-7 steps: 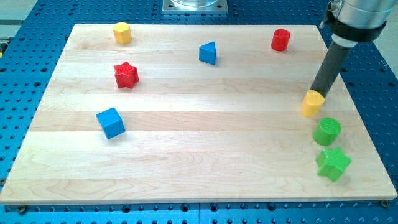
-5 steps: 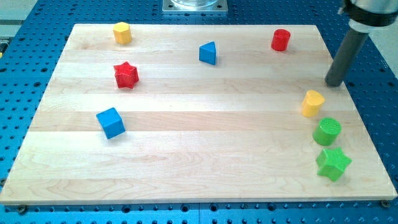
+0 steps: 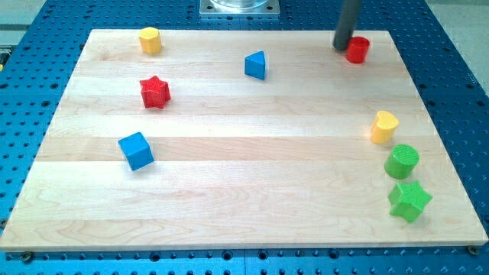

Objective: Push the red circle above the heart

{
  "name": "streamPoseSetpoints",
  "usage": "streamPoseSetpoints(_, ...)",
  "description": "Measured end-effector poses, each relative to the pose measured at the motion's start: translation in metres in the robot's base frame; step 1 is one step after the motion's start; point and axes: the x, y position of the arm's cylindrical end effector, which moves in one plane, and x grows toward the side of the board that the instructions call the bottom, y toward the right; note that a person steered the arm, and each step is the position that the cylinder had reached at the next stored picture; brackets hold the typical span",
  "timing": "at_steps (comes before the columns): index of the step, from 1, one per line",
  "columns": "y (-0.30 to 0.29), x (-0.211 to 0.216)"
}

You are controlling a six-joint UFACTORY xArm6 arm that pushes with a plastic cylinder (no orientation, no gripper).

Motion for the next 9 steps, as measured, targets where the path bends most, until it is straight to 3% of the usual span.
streamPoseSetpoints(1,0.012,0.021)
streamPoseSetpoints(2,0.019,-0.011)
streamPoseSetpoints(3,0.059,-0.008)
streamPoseSetpoints(4,0.05,0.008)
streamPoseSetpoints(6,0.024,0.085)
streamPoseSetpoints(7,0.049,0.069)
streamPoseSetpoints(8,0.06,0.087)
streamPoseSetpoints(9,0.031,0.087)
